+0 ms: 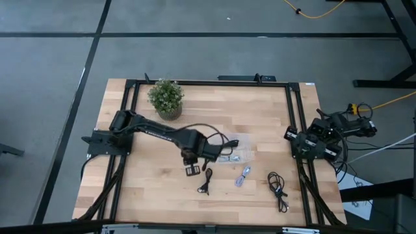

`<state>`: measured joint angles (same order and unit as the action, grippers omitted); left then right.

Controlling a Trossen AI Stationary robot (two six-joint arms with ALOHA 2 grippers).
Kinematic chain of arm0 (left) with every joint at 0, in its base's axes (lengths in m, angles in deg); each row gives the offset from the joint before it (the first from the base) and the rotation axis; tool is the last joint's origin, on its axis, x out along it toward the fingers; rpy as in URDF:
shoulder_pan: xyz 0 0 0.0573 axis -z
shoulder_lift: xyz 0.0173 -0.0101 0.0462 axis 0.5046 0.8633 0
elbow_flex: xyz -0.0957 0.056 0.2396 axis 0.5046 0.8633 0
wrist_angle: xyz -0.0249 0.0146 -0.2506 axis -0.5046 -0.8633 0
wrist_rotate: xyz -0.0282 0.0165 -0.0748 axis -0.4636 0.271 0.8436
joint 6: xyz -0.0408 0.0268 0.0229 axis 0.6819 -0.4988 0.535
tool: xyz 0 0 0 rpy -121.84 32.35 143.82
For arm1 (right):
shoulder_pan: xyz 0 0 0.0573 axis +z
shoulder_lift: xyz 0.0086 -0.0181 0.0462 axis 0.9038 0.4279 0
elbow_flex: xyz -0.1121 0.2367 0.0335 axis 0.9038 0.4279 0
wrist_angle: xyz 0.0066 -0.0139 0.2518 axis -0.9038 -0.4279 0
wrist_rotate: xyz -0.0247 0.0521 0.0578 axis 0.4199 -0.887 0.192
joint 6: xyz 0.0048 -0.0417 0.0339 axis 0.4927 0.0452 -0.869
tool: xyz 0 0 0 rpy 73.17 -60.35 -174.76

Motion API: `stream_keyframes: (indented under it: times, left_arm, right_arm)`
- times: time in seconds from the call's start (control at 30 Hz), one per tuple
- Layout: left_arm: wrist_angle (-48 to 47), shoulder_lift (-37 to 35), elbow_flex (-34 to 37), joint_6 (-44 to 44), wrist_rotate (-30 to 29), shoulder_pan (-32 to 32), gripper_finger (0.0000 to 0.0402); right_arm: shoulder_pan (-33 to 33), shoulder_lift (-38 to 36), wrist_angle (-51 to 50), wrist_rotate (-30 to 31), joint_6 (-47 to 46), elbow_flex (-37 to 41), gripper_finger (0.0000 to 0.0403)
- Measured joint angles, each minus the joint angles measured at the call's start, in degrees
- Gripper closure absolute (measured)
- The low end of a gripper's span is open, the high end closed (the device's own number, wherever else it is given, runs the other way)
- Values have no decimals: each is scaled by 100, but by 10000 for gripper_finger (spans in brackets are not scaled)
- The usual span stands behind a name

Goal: Pick and place USB-C Cables
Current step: Put the right black charger cable wire into the bin

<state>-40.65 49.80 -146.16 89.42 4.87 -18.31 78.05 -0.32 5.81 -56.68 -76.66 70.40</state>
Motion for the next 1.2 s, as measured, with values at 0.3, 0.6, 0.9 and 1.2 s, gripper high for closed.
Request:
stream_keyframes:
  times: [0.3,0.6,0.9,1.2]
  left_arm:
    - [-7,0,0,893,-310,670,321]
    - [6,0,-2,1203,-890,1154,321]
    - [37,2,-2,1227,-1367,1406,321]
    - [44,4,-2,1520,-2101,1519,321]
  right_arm:
    - [455,2074,-116,-1589,-120,-1201,269]
    - [1348,3555,-2261,-2335,-649,-3296,269]
    - [2227,4595,-6433,-428,-2441,-4950,269]
    - [3070,5272,-9772,962,-4661,-5010,270]
